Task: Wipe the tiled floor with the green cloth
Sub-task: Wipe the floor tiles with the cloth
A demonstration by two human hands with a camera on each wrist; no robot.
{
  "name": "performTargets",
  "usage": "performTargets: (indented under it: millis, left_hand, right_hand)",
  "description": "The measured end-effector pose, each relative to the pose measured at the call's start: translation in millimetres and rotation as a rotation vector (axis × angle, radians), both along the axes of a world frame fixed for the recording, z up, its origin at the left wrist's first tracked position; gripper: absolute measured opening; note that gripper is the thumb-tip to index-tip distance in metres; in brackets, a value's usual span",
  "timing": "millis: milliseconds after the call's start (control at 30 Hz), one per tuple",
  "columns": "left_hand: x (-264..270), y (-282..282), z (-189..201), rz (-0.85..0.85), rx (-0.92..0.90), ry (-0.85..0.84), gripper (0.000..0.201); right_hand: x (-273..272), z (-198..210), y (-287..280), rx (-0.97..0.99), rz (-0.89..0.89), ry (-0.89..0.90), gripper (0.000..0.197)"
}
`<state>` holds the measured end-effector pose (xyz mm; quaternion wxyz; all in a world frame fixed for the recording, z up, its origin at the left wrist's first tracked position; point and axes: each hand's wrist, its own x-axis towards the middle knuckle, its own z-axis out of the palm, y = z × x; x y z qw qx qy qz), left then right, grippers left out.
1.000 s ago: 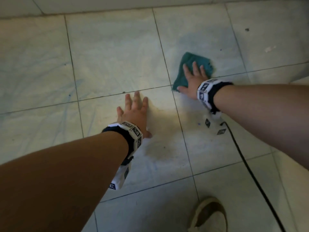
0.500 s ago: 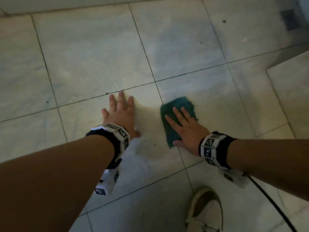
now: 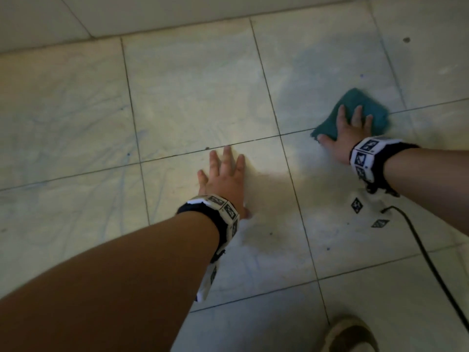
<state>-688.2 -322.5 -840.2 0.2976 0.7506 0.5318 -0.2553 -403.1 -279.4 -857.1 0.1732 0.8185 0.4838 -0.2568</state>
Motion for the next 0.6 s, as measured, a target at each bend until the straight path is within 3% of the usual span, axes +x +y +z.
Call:
performTargets:
  millis: [133, 233, 333, 433, 600]
  left_hand:
    - [2.2, 0.6, 0.1, 0.005, 0.0, 0.003, 0.133]
    - [3.7, 0.5, -0.2, 0.005, 0.021, -0.007, 0.133]
    - [2.2, -1.5, -2.2, -0.006, 0.043, -0.015, 0.131]
    - [-1.1, -2.6, -4.6, -0.004, 0.06, -0.029, 0.131]
    - [-3.2, -2.1, -5.8, -0.01, 0.078, -0.031, 0.131]
  right_hand:
    - [-73.9, 9.7, -13.0, -0.006, 0.432, 0.064, 0.094]
    - [-110.2, 16.7, -76.0, -0.077, 0.727, 0.14, 0.097]
    - [-105.5, 17.1, -148.1, -0.164, 0.846, 0.217, 0.098]
    - [-77.5, 11.5, -163.1, -0.164, 0.731, 0.175, 0.098]
    - [-11.1, 3.5, -99.4, -0.057, 0.221, 0.038, 0.096]
